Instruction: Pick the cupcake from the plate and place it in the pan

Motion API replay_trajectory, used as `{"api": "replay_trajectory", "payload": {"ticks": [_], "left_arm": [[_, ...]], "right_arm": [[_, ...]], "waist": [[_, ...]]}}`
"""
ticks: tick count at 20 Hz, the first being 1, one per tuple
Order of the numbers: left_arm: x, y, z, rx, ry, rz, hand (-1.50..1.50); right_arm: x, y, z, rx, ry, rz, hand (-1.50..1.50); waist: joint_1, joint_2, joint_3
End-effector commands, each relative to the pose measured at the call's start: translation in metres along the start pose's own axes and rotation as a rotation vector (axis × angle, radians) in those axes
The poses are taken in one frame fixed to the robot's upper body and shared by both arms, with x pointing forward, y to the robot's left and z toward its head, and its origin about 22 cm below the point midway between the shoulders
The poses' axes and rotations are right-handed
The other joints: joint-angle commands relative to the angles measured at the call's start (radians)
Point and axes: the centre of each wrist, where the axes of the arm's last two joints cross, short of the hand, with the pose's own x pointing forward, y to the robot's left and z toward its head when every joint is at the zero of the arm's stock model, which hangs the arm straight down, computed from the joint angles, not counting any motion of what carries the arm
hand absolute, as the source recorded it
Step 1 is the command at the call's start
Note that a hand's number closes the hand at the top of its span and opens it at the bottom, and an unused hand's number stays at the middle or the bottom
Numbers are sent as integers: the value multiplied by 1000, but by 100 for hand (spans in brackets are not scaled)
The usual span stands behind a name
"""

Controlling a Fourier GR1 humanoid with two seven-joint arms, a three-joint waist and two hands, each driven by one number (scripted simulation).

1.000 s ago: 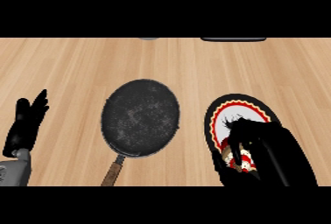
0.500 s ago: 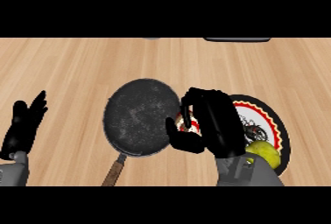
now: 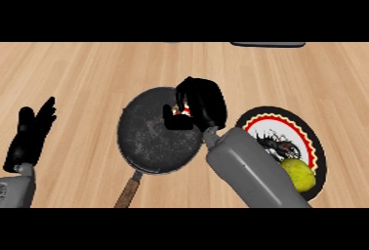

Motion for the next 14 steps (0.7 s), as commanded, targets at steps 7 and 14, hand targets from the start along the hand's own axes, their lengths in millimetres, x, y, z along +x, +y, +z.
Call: {"api": "replay_trajectory", "payload": {"ticks": [7, 14], "left_arm": [[13, -18, -8, -34, -35, 3, 0], [34, -20, -18, -70, -55, -14, 0]], "right_arm": [[-27, 49, -28, 57, 81, -56, 150], [-40, 63, -19, 114, 109, -230, -150]], "waist": [[53, 16, 0], [85, 26, 1]]}}
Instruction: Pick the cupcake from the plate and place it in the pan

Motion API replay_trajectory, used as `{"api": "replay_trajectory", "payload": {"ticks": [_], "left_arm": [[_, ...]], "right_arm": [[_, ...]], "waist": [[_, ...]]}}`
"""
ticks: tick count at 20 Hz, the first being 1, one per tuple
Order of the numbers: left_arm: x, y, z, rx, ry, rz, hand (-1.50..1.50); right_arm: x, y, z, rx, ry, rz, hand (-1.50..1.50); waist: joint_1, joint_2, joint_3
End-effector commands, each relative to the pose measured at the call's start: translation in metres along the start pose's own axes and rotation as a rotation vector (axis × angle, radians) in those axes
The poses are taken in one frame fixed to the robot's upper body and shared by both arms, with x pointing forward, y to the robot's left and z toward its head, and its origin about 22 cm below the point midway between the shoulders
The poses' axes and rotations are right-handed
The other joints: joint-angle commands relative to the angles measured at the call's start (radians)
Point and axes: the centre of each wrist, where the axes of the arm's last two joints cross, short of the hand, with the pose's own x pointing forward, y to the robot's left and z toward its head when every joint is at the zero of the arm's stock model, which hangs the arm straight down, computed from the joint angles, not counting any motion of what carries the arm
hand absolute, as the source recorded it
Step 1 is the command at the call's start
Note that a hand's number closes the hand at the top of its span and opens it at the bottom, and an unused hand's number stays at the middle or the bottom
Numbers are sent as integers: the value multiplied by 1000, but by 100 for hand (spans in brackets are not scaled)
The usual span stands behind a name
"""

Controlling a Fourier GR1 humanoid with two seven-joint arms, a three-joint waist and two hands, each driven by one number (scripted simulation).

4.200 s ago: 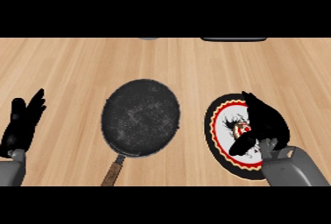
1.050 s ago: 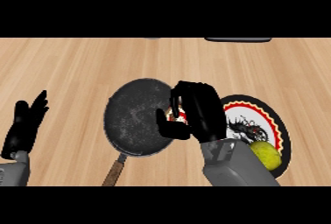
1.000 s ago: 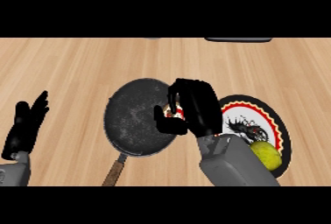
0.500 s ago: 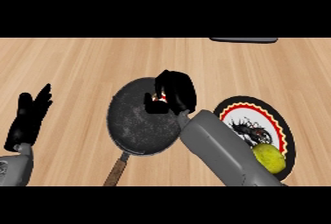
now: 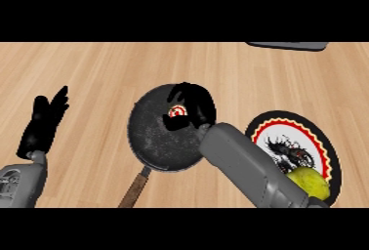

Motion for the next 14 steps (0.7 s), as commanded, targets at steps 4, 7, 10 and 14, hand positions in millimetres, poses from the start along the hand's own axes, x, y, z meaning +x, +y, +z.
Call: {"api": "replay_trajectory", "payload": {"ticks": [4, 7, 10, 14], "left_arm": [[-3, -7, -1, -25, -34, -14, 0], [3, -10, 1, -25, -25, -13, 0], [7, -17, -1, -37, -34, -12, 0], [-5, -7, -4, -27, 7, -5, 0]], "right_arm": [[-5, 7, -2, 2, -14, -91, -150], [-9, 6, -4, -41, -20, -140, -150], [-11, 6, -3, -96, -63, -202, -150], [-2, 3, -4, -201, -100, -284, -150]], "waist": [[33, 5, 0], [43, 5, 1], [47, 9, 2], [17, 1, 1]]}}
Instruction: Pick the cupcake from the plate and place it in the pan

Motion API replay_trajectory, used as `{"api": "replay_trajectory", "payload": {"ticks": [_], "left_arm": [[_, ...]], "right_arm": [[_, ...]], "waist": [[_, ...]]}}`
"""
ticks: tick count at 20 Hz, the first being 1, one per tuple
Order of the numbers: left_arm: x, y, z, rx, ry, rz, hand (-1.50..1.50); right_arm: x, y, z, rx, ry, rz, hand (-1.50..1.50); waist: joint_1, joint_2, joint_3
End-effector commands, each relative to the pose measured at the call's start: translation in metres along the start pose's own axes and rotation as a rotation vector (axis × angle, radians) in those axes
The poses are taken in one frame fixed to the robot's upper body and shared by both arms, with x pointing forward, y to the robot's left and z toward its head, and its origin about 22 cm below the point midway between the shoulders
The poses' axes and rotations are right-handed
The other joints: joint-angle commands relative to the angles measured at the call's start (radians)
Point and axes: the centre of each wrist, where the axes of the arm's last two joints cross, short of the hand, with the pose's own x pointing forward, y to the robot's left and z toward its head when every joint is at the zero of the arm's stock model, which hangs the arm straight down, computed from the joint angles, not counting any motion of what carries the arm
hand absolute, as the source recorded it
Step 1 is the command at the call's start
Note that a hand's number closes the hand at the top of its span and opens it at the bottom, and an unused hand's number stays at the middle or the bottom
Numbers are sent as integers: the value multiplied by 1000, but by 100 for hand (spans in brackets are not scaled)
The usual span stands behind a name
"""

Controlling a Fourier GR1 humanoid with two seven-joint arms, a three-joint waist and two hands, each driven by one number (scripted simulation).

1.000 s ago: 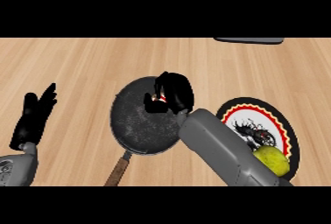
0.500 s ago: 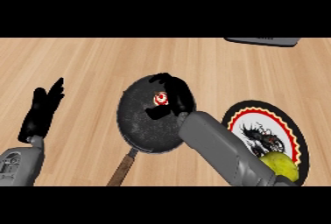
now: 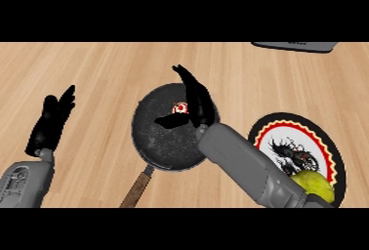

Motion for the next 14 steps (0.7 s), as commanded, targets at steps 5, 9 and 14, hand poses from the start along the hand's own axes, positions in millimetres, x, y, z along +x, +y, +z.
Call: {"api": "replay_trajectory", "payload": {"ticks": [5, 9, 14], "left_arm": [[-10, 3, 4, 26, 35, -9, 0], [-17, 17, 13, 72, 52, 9, 0], [-25, 35, 28, 96, 80, 31, 0]], "right_arm": [[7, -6, -11, -164, 21, -136, -150], [-1, -11, -14, -203, 50, -151, -150], [-35, -63, -16, -256, 58, -198, -150]], "waist": [[-42, -14, -1], [-92, -27, -2], [-129, -37, -1]]}}
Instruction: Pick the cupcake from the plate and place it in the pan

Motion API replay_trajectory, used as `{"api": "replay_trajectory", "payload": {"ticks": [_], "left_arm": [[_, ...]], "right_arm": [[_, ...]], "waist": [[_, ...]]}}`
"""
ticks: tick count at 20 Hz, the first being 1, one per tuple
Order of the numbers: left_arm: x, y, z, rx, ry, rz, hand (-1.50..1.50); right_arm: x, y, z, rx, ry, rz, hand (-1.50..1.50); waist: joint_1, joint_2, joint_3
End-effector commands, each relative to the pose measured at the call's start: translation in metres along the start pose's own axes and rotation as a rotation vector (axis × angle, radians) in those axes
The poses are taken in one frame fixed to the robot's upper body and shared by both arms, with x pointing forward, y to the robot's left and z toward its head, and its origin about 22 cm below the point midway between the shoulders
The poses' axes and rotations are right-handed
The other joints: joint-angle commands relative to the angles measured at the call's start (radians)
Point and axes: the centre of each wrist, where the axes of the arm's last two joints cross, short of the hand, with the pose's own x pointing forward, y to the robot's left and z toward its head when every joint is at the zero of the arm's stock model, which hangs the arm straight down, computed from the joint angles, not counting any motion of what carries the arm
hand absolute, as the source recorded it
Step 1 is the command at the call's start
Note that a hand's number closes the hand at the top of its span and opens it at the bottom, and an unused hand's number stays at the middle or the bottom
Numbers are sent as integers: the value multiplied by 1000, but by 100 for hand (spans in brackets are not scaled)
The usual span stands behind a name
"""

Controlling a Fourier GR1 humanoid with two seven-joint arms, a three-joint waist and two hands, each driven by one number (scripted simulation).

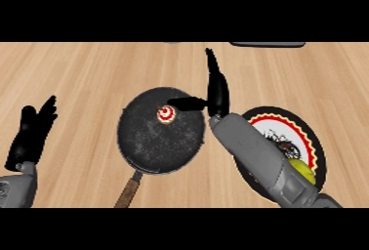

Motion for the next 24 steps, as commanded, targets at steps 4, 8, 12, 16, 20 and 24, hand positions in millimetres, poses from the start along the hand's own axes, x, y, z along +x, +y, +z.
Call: {"api": "replay_trajectory", "payload": {"ticks": [4, 8, 12, 16, 20, 24], "left_arm": [[-22, 5, 10, 63, 31, 2, 0], [-25, 10, 9, 34, 40, 2, 0], [1, -4, 9, 24, 25, 22, 0], [-3, -9, 14, 33, 17, 22, 0], [-6, 18, 17, 33, 31, 4, 0], [-7, 7, 13, 27, 31, 8, 0]], "right_arm": [[-23, -87, 0, -9, -30, -35, -150], [-27, -137, 12, 39, -12, -18, -150], [-40, -190, 24, 47, -16, -22, -150], [-44, -239, 46, 69, -14, -10, -150], [-57, -281, 45, 57, -17, -12, -150], [-69, -316, 70, 86, -29, -3, -150]], "waist": [[-47, -11, -1], [-51, -11, -1], [-43, -10, 0], [-43, -9, -1], [-33, -7, 0], [-39, -7, 0]]}}
